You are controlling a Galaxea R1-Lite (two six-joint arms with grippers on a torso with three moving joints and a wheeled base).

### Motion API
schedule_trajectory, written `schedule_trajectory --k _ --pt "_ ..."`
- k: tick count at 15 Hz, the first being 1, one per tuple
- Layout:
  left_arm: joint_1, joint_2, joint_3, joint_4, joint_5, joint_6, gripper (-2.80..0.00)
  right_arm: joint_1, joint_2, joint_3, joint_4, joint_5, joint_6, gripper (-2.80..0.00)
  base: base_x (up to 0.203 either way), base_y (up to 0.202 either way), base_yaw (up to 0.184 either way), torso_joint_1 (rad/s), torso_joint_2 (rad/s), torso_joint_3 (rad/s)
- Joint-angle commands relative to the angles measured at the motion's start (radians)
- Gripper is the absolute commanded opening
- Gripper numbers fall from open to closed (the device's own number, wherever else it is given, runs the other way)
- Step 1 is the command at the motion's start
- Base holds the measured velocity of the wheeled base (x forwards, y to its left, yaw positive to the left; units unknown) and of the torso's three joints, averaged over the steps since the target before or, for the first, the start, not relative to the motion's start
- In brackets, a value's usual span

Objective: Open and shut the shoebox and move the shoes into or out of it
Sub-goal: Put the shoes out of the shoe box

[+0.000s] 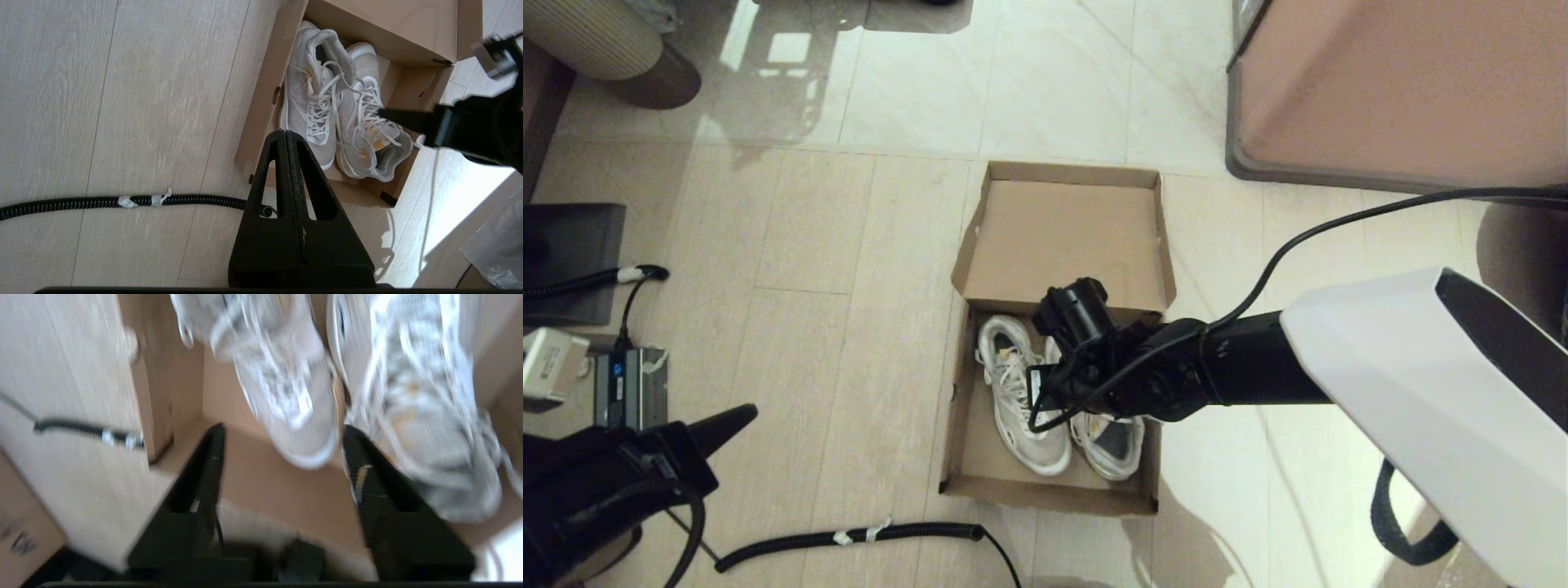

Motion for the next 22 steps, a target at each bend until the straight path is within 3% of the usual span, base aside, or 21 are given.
schedule_trajectory --k 1,4,10,13,15,17,22 --pt "0.001 -0.001 0.004 -0.004 0.000 -0.004 -2.80 0.002 0.098 -0.114 0.001 -0.024 -0.006 0.00 0.000 0.000 0.000 0.000 0.00 0.000" --pt "0.001 -0.014 0.005 -0.004 0.001 -0.006 -2.80 0.002 0.181 -0.223 -0.007 -0.092 -0.063 0.00 0.000 0.000 0.000 0.000 0.00 0.000" --pt "0.001 -0.022 -0.002 -0.004 0.000 -0.005 -2.80 0.002 0.241 -0.225 -0.163 -0.228 -0.106 0.00 0.000 0.000 0.000 0.000 0.00 0.000" --pt "0.001 -0.030 -0.002 -0.003 -0.004 -0.005 -2.80 0.002 0.300 -0.224 -0.301 -0.315 -0.197 0.00 0.000 0.000 0.000 0.000 0.00 0.000" --pt "0.001 -0.054 0.005 0.001 -0.005 -0.003 -2.80 0.001 0.336 -0.226 -0.390 -0.338 -0.300 0.00 0.000 0.000 0.000 0.000 0.00 0.000" --pt "0.001 -0.072 0.007 0.005 -0.004 -0.003 -2.80 0.000 0.365 -0.228 -0.440 -0.344 -0.350 0.00 0.000 0.000 0.000 0.000 0.00 0.000" --pt "-0.001 -0.118 0.044 0.008 -0.004 -0.001 -2.80 -0.013 0.385 -0.239 -0.566 -0.344 -0.369 0.00 0.000 0.000 0.000 0.000 0.00 0.000"
